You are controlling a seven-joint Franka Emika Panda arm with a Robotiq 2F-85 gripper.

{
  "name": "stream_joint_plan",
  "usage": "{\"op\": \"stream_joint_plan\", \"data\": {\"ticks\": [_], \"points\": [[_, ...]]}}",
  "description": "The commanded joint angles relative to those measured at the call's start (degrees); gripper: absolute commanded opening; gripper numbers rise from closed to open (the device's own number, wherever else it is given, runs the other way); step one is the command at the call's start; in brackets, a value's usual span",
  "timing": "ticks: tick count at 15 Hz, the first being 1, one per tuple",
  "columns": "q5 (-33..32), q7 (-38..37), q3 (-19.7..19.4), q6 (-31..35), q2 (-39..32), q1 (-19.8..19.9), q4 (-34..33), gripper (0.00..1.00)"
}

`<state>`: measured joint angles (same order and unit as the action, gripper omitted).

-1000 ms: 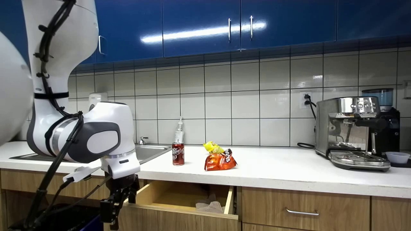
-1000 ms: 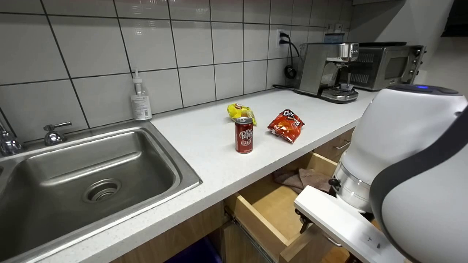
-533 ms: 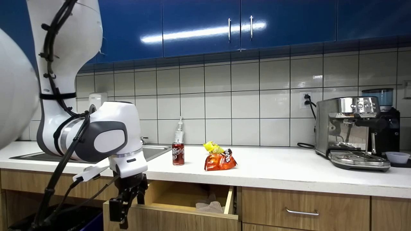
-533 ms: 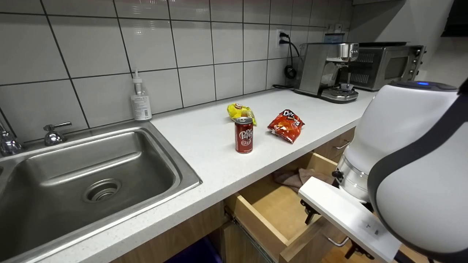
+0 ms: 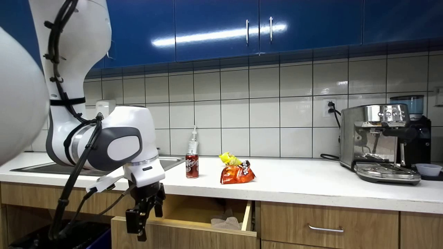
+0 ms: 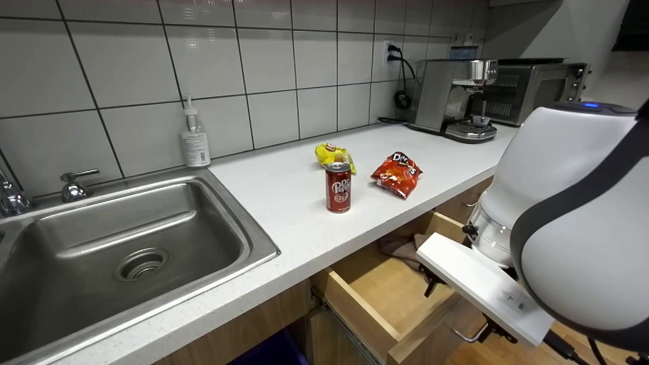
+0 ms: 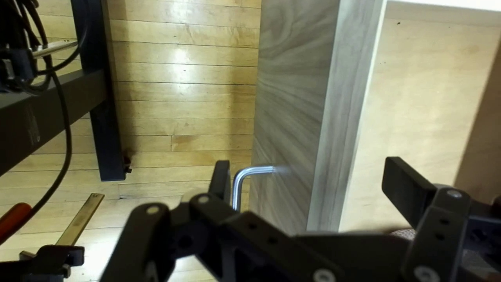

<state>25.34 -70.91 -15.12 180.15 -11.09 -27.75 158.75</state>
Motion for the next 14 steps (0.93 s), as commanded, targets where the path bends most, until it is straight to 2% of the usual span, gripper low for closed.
{"op": "stream_joint_plan", "data": {"ticks": [1, 4, 7, 14], "points": [[-2.3, -0.4, -4.9, -0.1, 2.8, -3.7, 0.9, 1.0], [-4.1, 0.8, -7.7, -1.7, 3.6, -5.2, 0.6, 1.0], [-7.8, 3.1, -8.9, -4.4, 5.2, -5.2, 0.4, 1.0], [-13.6, 10.2, -8.4, -12.8, 9.9, -3.6, -0.6, 1.0]]}}
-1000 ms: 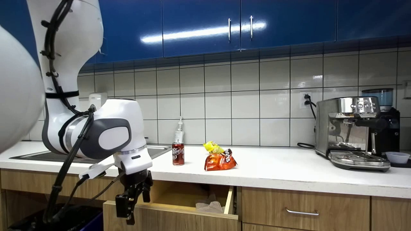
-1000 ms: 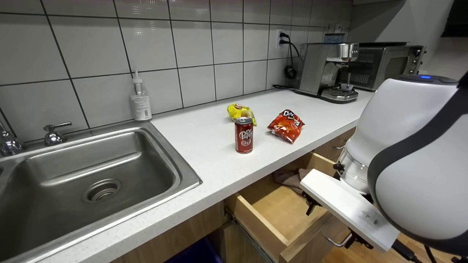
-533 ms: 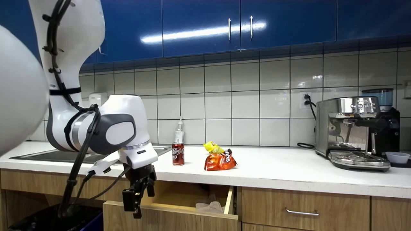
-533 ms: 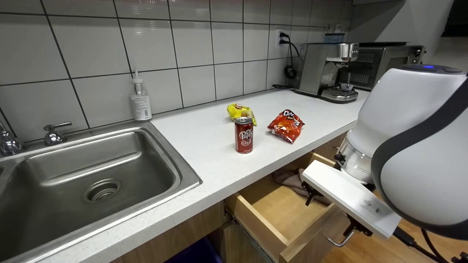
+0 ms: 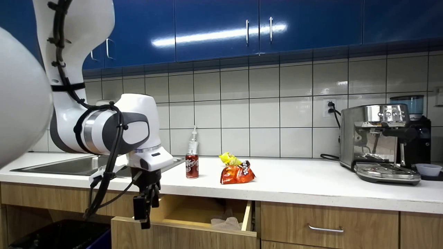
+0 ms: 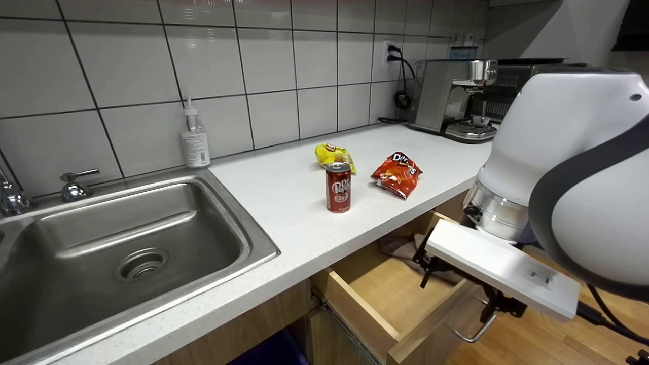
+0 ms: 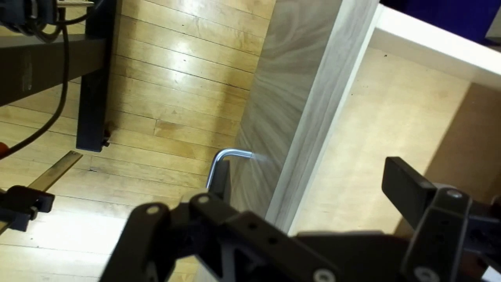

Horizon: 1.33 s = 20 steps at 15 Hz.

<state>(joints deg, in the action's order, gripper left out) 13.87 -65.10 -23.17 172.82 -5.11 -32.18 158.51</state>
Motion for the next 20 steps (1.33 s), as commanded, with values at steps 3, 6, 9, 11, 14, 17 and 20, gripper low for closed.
{"op": "stream_joint_plan", "data": {"ticks": [3, 6, 9, 11, 14, 17, 20], "points": [[-2.6, 9.6, 8.8, -8.9, 5.2, 10.9, -1.3, 1.0], [-1.5, 14.8, 14.0, -11.8, 4.7, 17.2, -2.9, 1.0], [-2.1, 17.7, 17.1, -13.3, 3.7, 22.1, -4.3, 1.0], [-2.6, 18.3, 18.4, -13.3, 3.6, 24.0, -4.8, 1.0], [-1.7, 17.1, 19.8, -11.3, 3.4, 25.2, -3.9, 1.0], [-1.7, 17.1, 20.0, -11.3, 3.4, 25.4, -4.0, 1.0], [-1.7, 17.1, 20.1, -11.3, 3.4, 25.3, -4.0, 1.0]]}}
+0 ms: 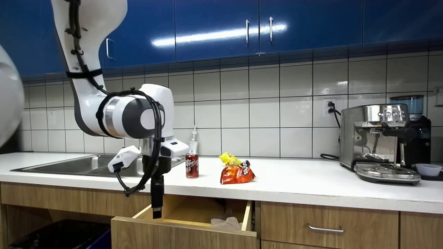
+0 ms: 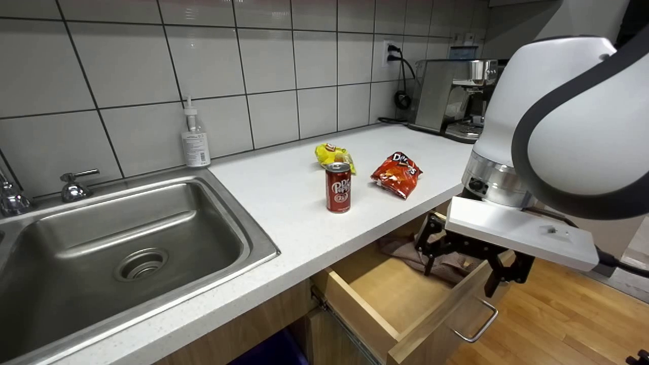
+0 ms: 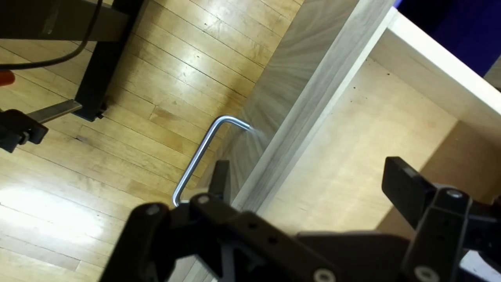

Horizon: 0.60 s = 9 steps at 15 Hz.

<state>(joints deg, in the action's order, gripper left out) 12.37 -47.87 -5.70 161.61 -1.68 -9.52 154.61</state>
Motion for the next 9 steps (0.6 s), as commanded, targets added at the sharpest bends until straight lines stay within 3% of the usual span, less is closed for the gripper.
{"op": "stream_joint_plan", "data": {"ticks": [1, 9], "points": [[-0.2, -0.1, 2.6, -0.1, 0.0, 2.7, -0.1, 1.0], [-3.1, -0.4, 3.1, 1.1, 1.5, 3.3, 0.2, 1.0]]}}
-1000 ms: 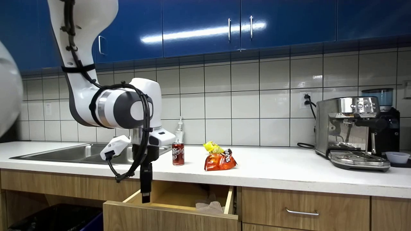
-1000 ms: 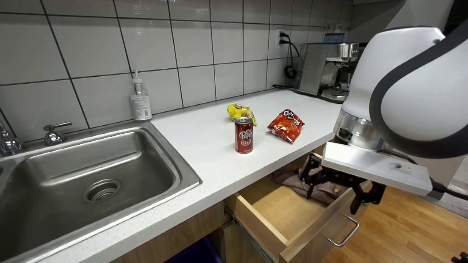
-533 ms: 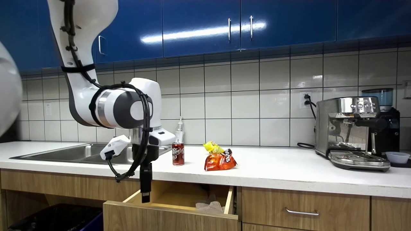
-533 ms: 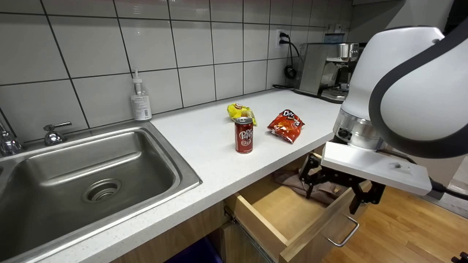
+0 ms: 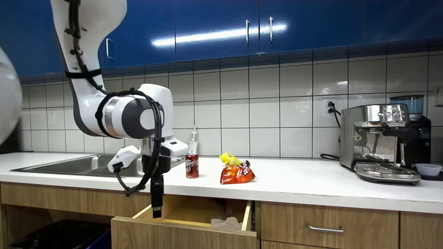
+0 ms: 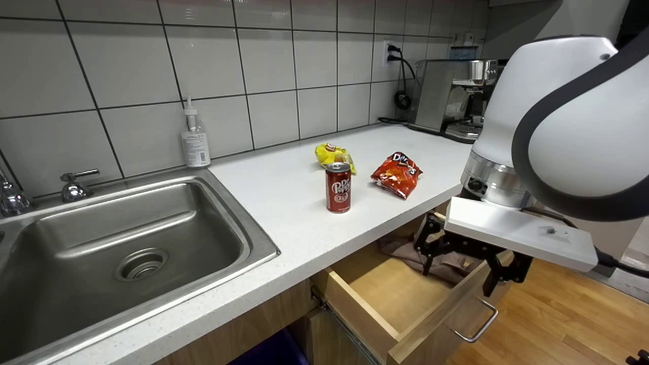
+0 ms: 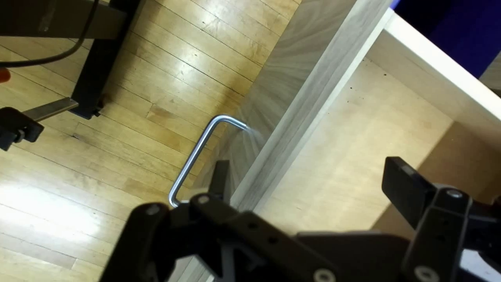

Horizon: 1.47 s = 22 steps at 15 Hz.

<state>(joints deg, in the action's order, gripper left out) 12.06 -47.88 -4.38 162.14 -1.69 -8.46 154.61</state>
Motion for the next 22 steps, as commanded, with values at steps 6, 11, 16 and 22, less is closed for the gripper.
{"op": "stream_joint_plan", "data": {"ticks": [6, 11, 16, 22], "points": [[-10.9, -1.0, 1.2, 1.3, 2.1, 4.0, -1.4, 1.0], [-15.7, -0.7, 1.2, 0.8, 2.3, 5.8, -4.6, 1.0], [-11.6, 5.6, 1.7, -0.2, 1.6, 6.0, -9.1, 1.0], [-8.6, 10.1, 2.1, 1.0, 1.2, 5.9, -10.9, 1.0]]}}
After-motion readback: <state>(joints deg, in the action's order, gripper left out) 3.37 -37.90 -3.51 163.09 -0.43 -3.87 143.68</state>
